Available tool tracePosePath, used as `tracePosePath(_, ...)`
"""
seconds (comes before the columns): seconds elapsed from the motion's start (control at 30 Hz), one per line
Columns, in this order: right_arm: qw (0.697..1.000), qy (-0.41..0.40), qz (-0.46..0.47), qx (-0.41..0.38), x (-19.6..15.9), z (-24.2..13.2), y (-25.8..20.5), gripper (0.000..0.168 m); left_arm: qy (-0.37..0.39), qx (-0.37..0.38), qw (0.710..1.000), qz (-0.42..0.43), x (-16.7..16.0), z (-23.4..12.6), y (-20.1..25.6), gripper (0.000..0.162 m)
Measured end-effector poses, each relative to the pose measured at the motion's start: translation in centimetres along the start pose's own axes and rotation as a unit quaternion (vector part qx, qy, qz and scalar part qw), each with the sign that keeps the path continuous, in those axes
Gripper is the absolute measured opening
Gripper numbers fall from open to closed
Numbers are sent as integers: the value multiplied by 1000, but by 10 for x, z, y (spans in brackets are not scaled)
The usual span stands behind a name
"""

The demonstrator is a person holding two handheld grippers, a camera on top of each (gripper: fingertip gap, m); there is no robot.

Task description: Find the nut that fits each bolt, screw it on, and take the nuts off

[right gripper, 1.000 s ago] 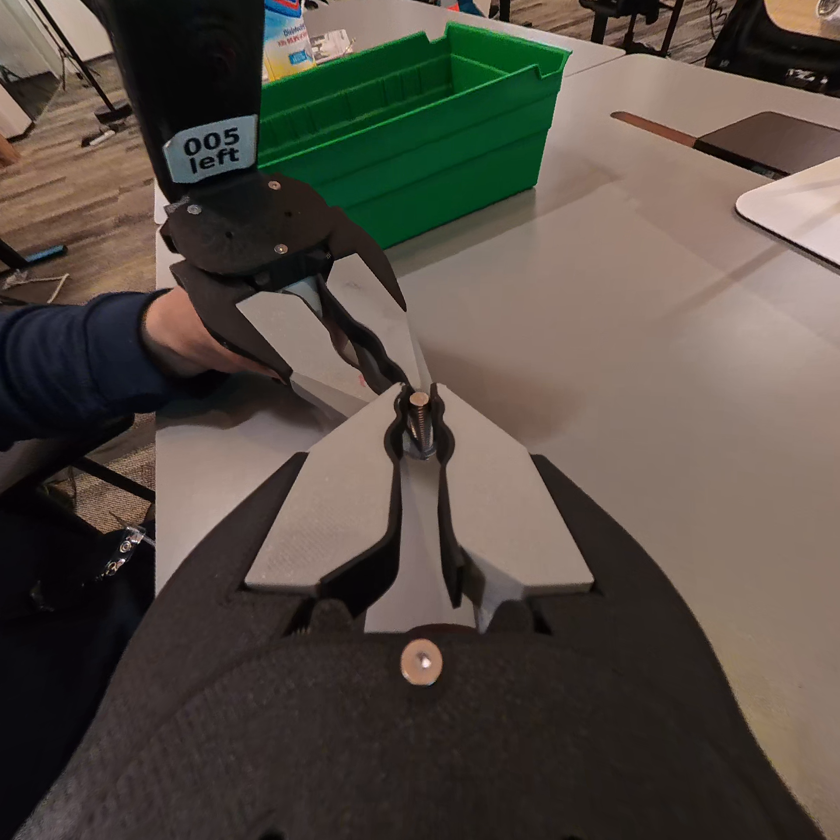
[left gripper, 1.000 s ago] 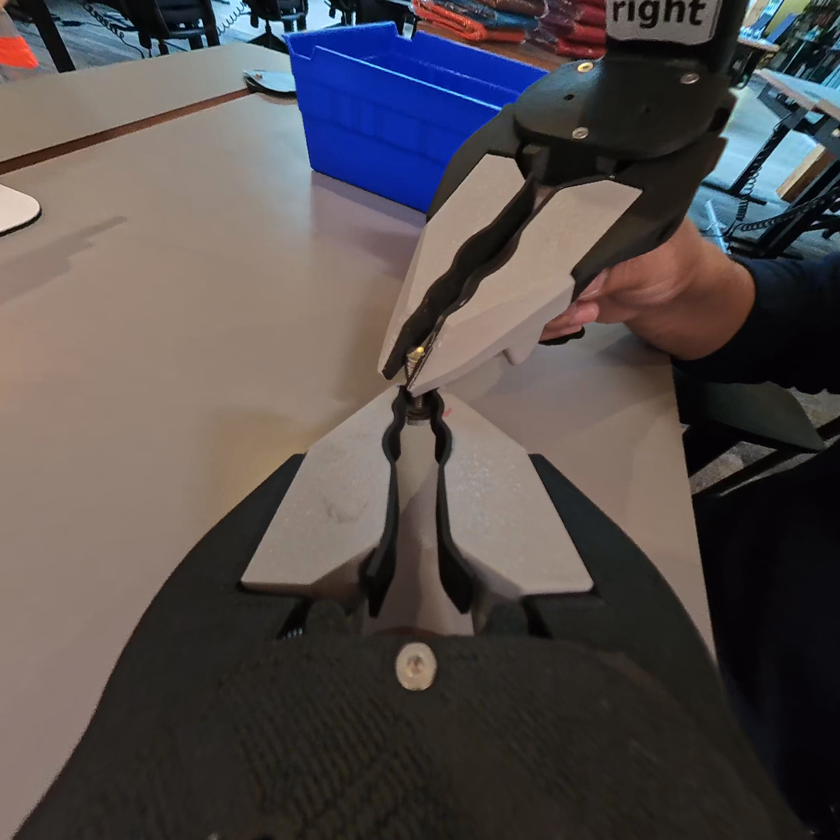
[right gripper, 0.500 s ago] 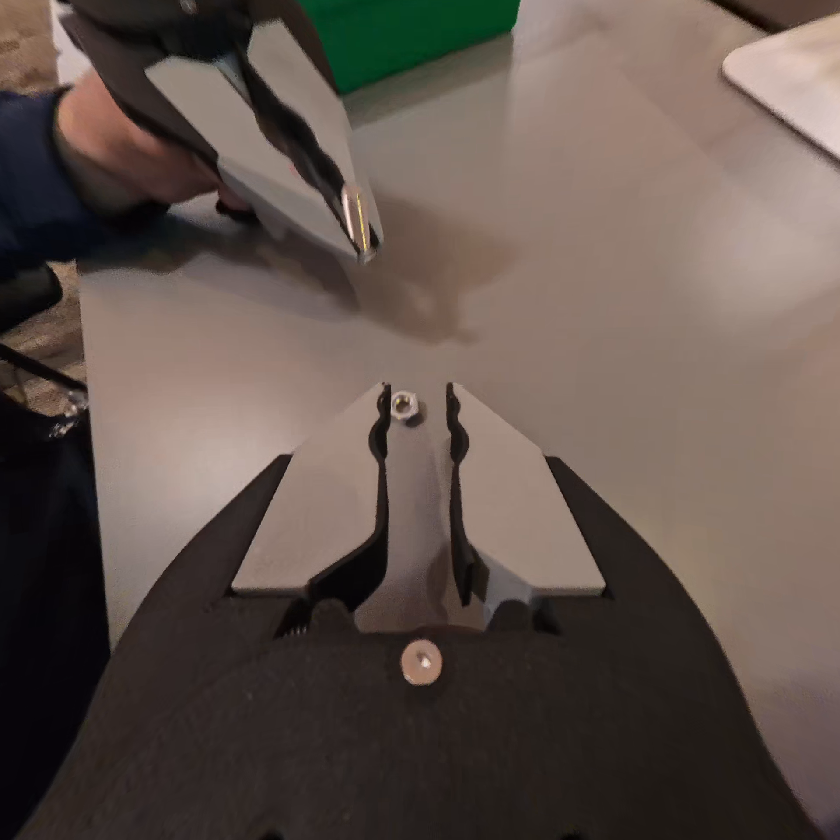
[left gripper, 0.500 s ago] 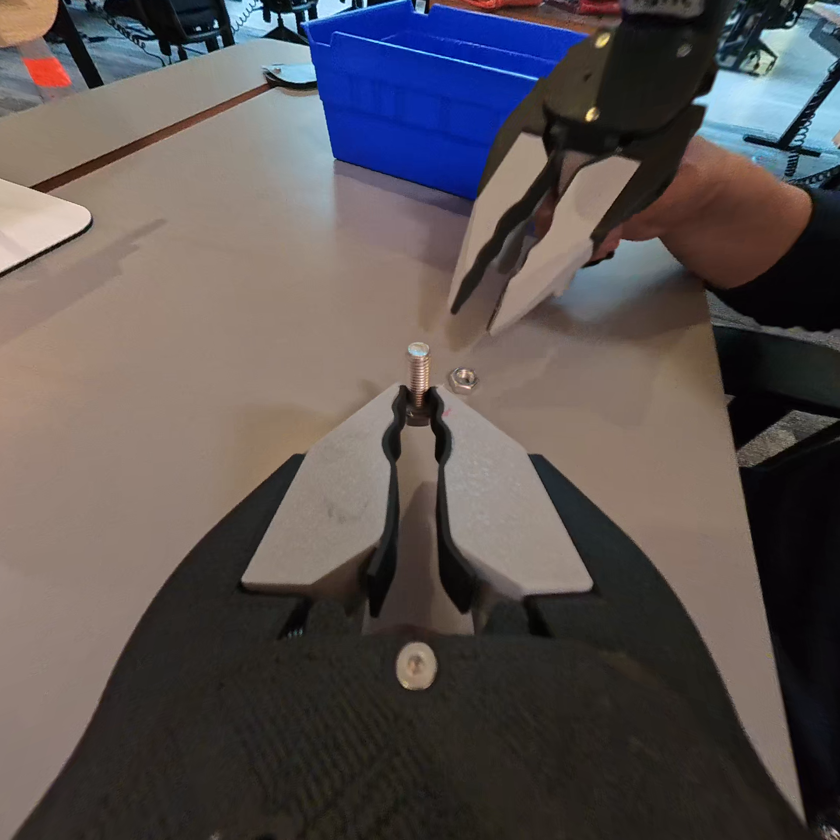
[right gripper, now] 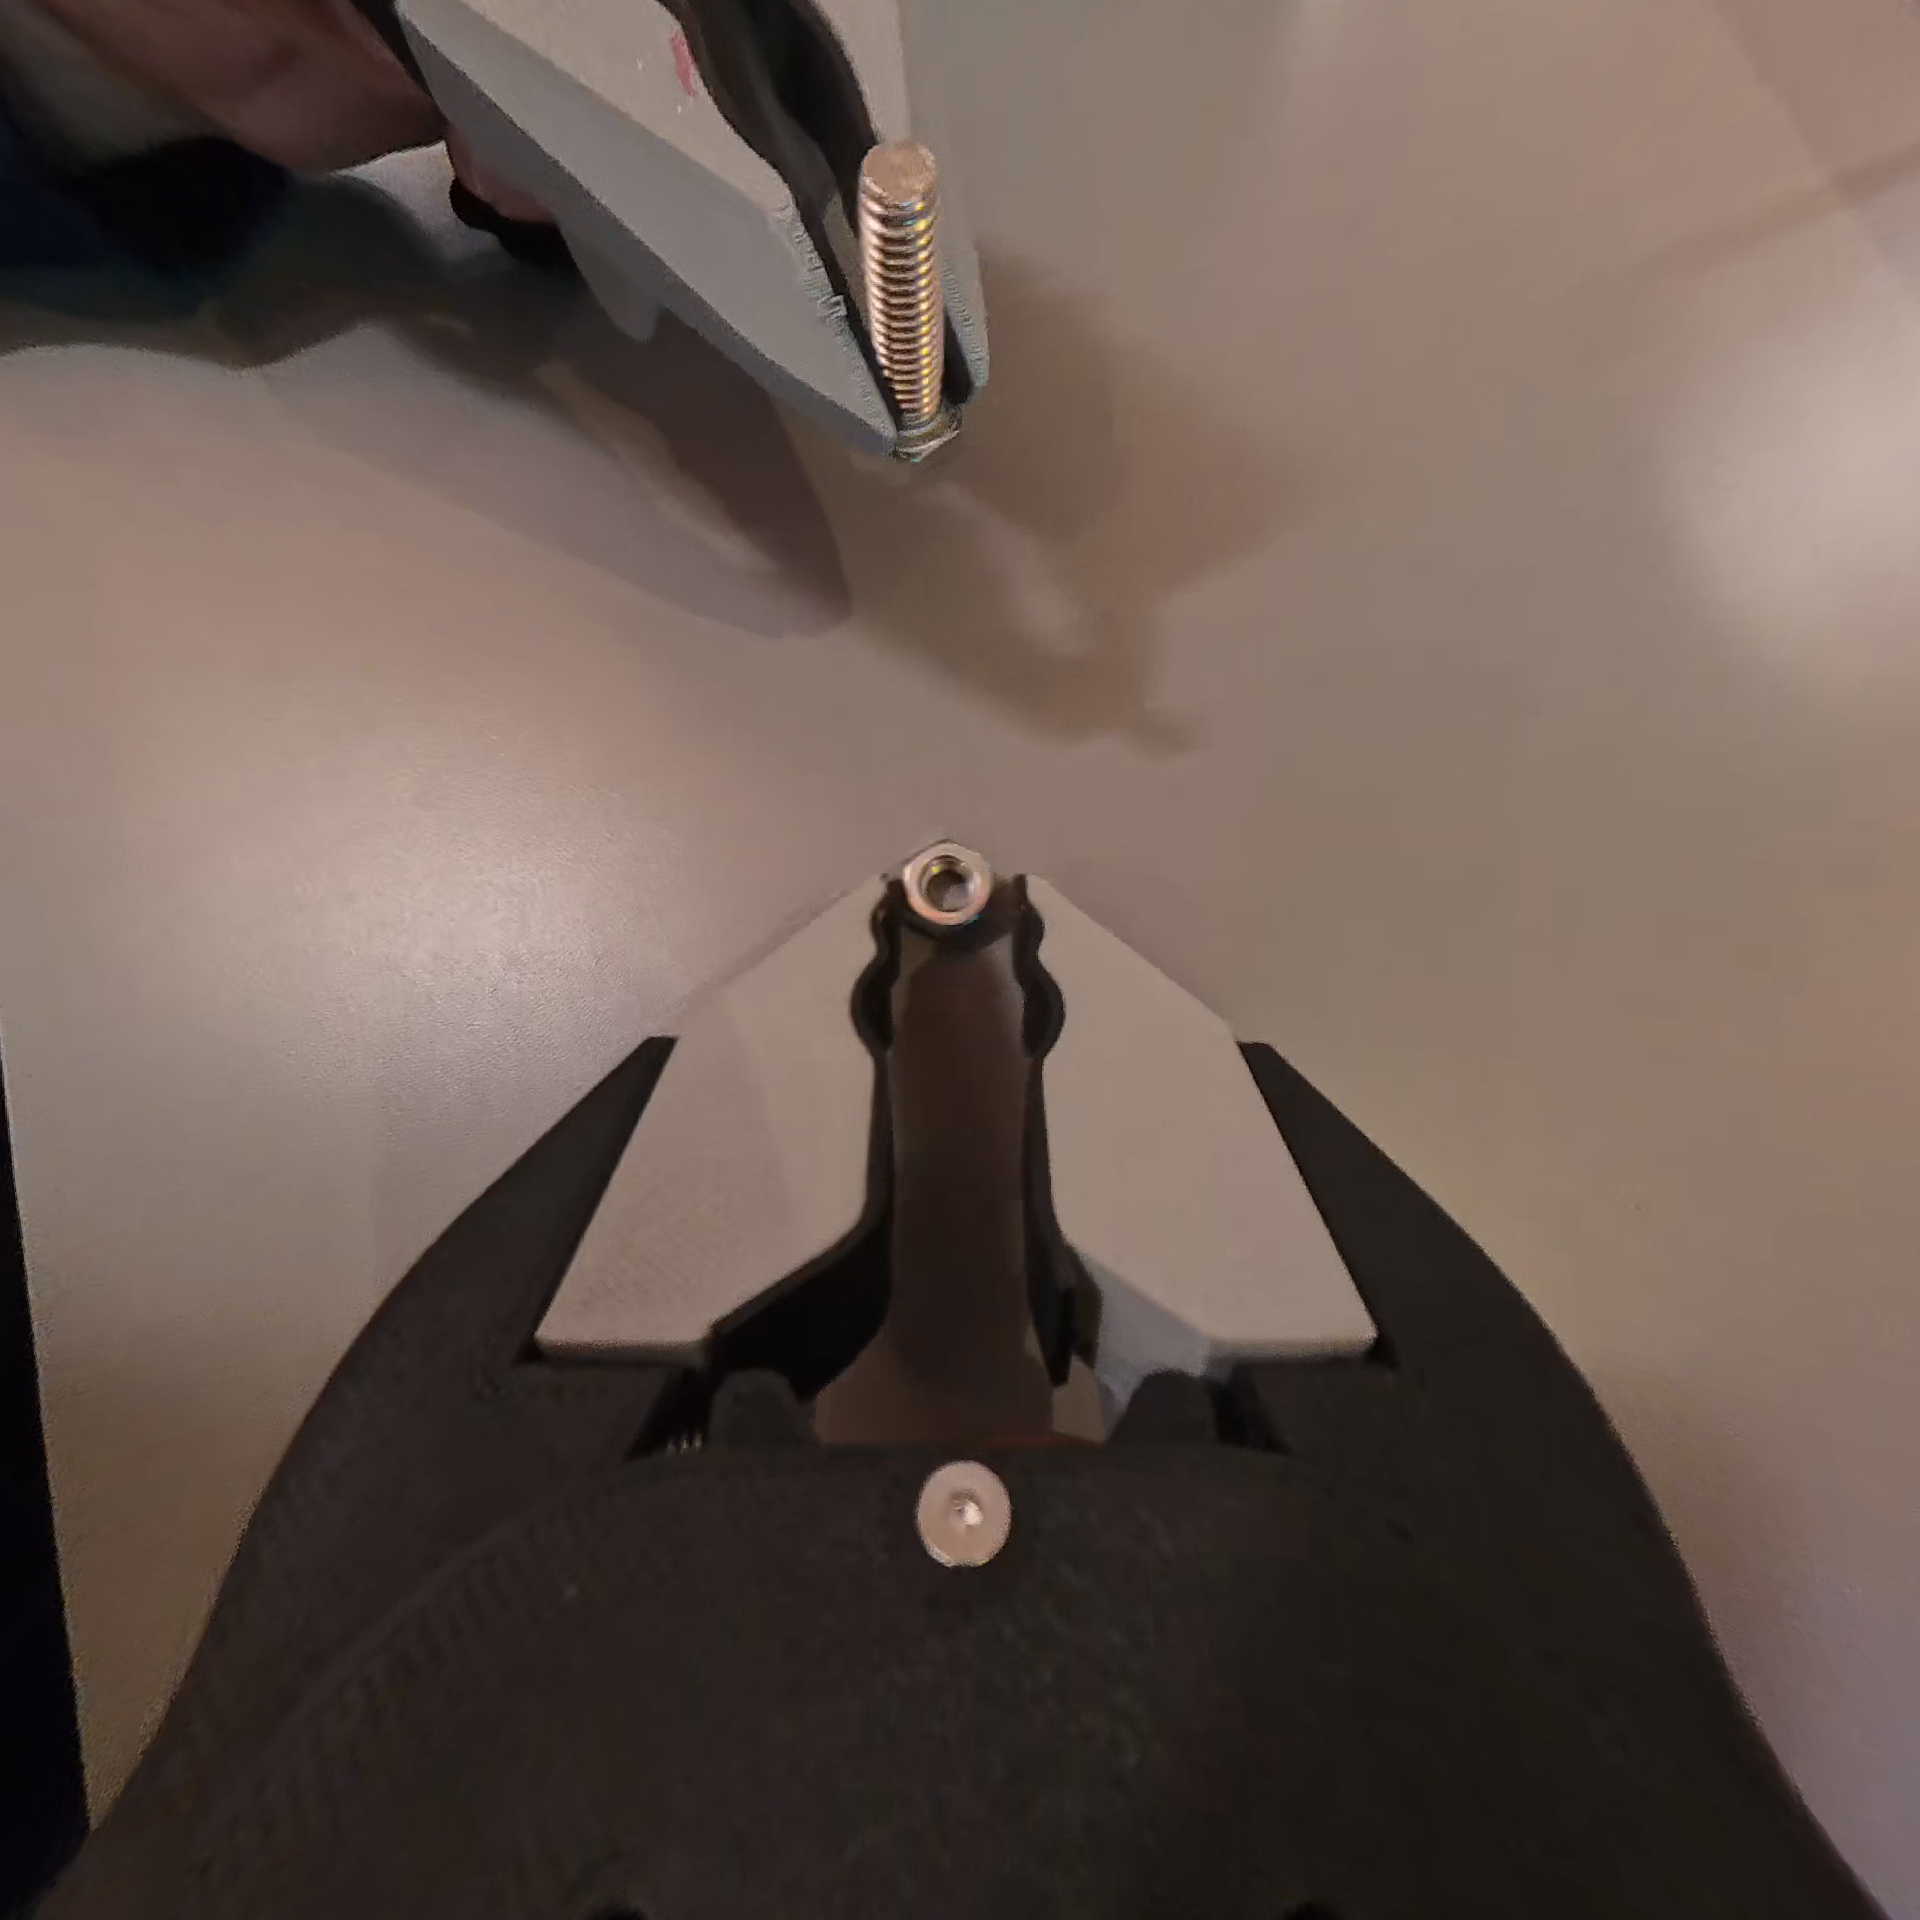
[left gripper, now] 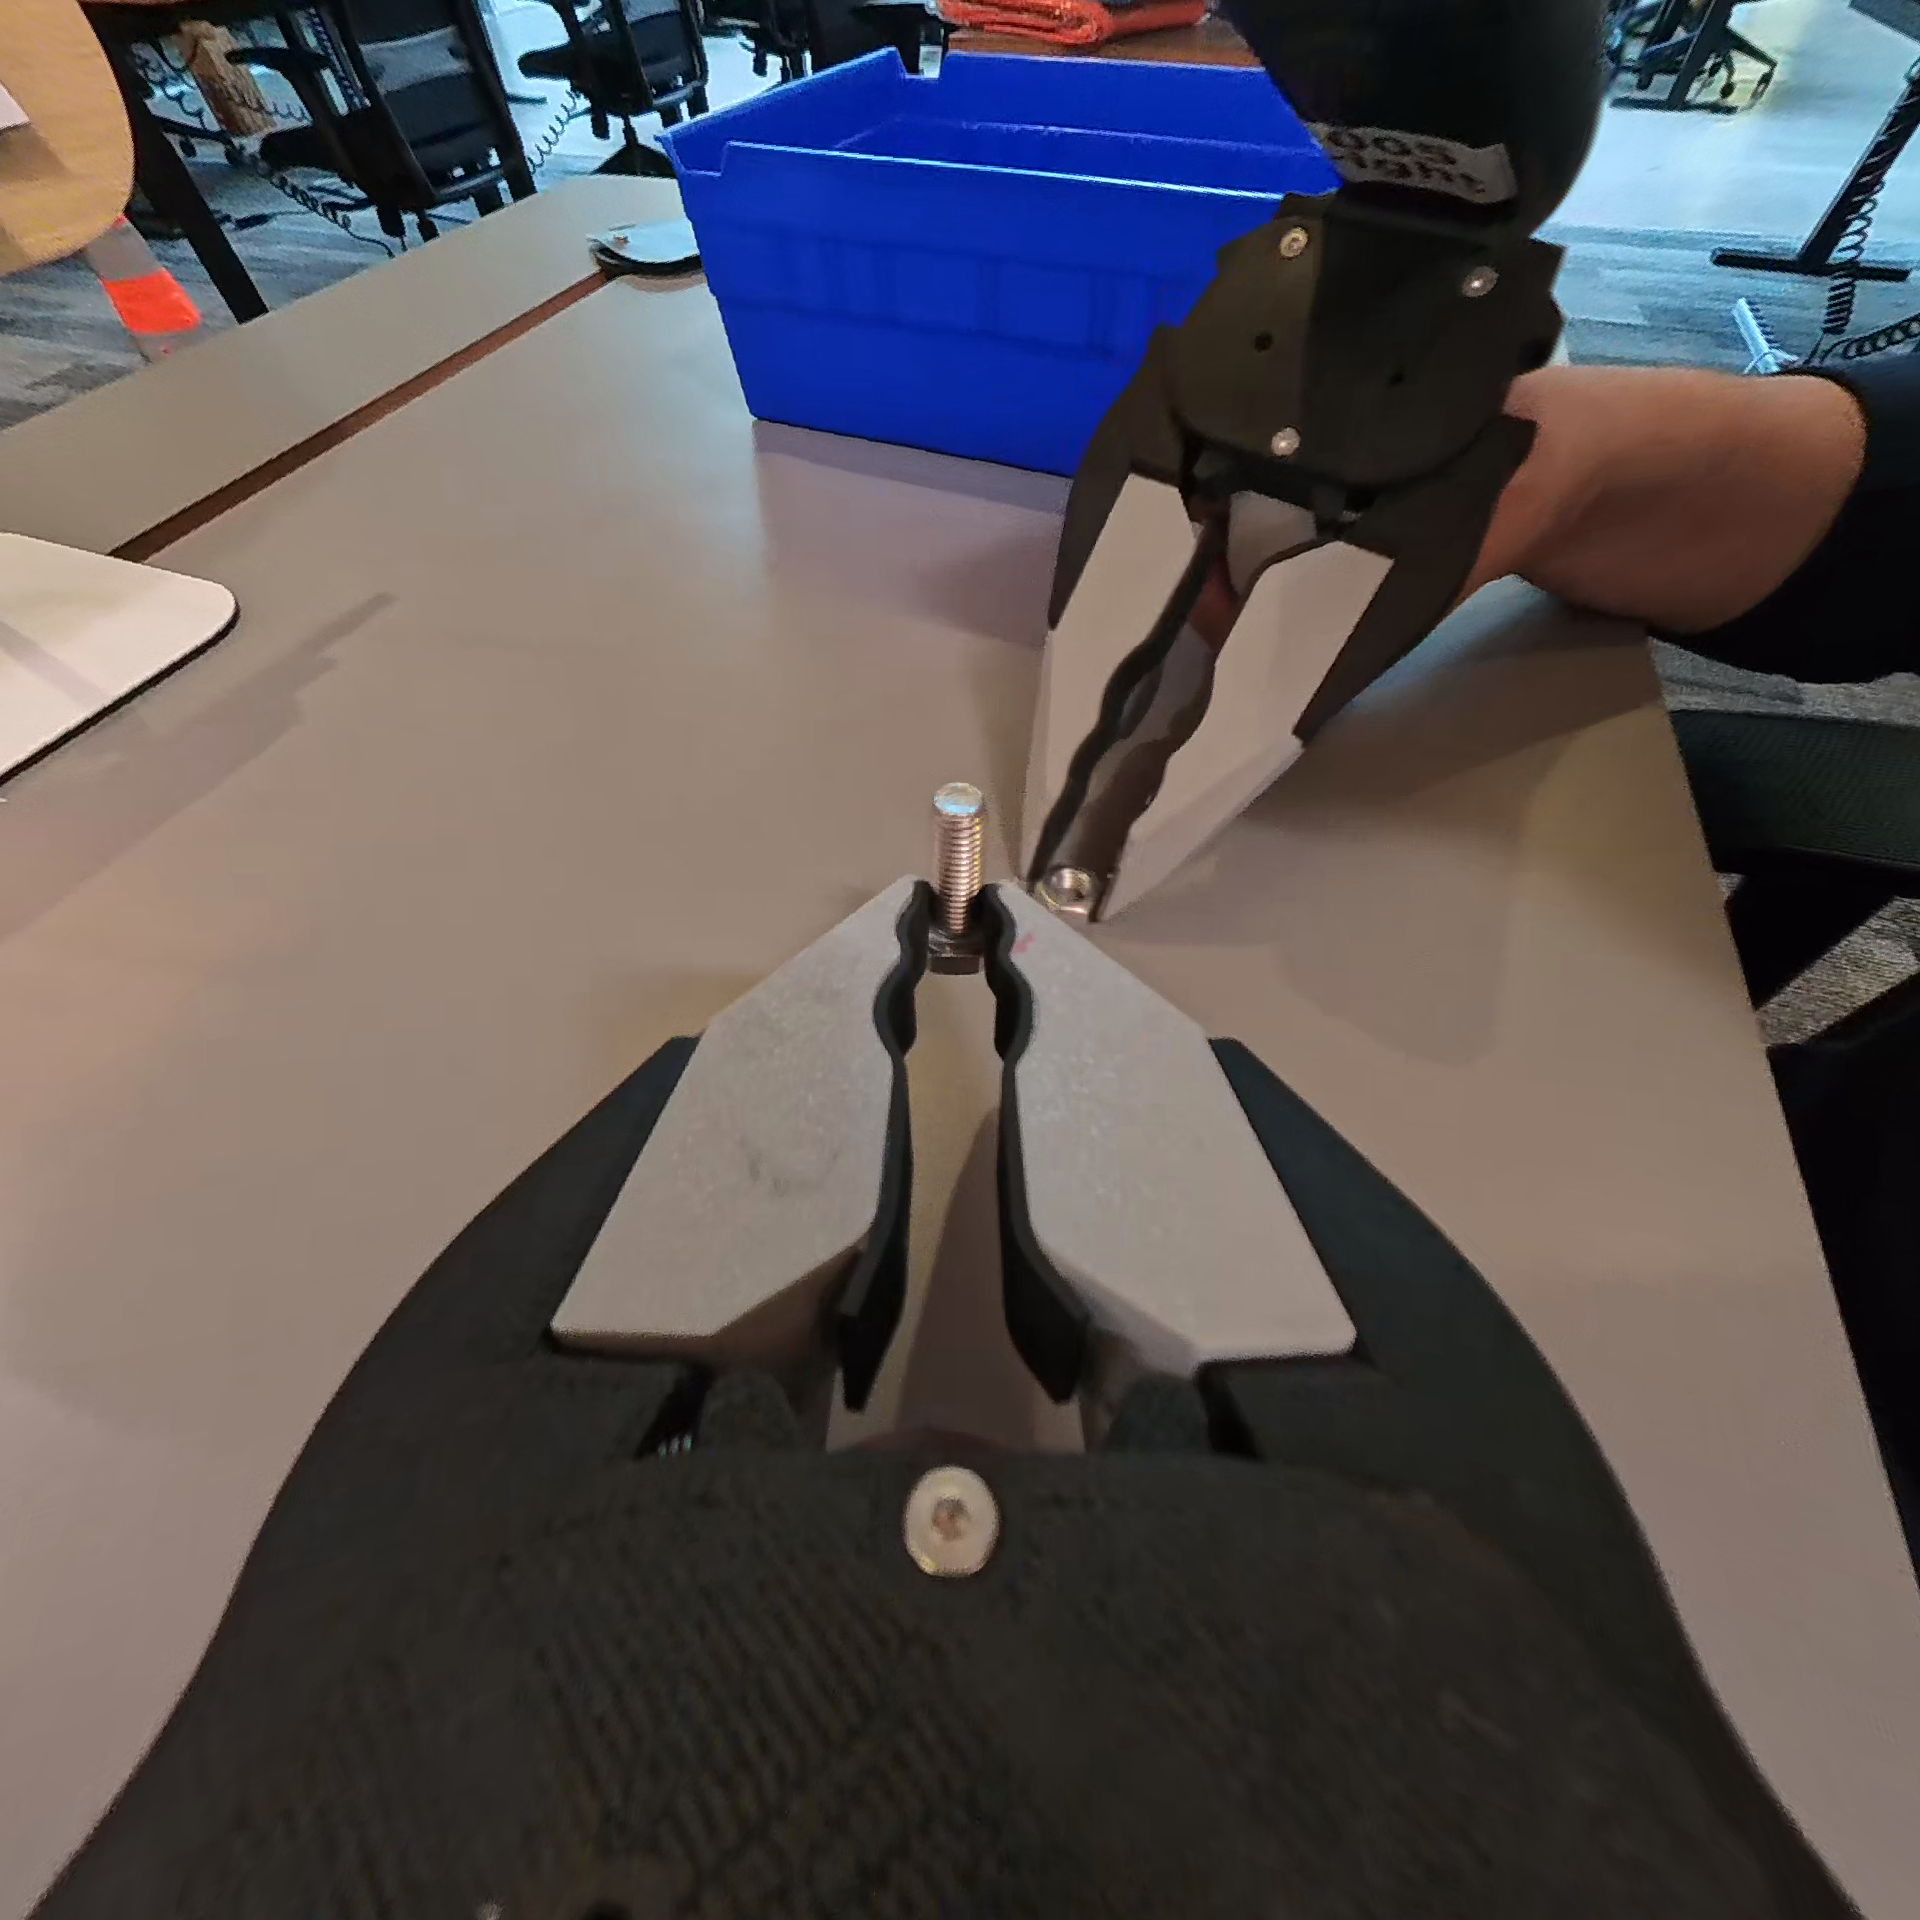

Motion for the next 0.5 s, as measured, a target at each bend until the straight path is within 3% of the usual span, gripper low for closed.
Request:
tracePosePath(0.2,999,-7,-31,-23,12,-4,-3,14,-5,-4,1000,4,-1,1,2,7)
tracePosePath(0.5,997,13,-73,22,80,-42,-21,14,18,0,999,27,3,-2,7,7)
Point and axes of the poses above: each gripper's, where its closed fingertips meet, z out along the fingers, x out of its top, y = z × x across the jaws, the point moved 5 cm from there along -z, back along the fingers, and after that the axes turned 15 degrees about x, right-handed, at the moved point
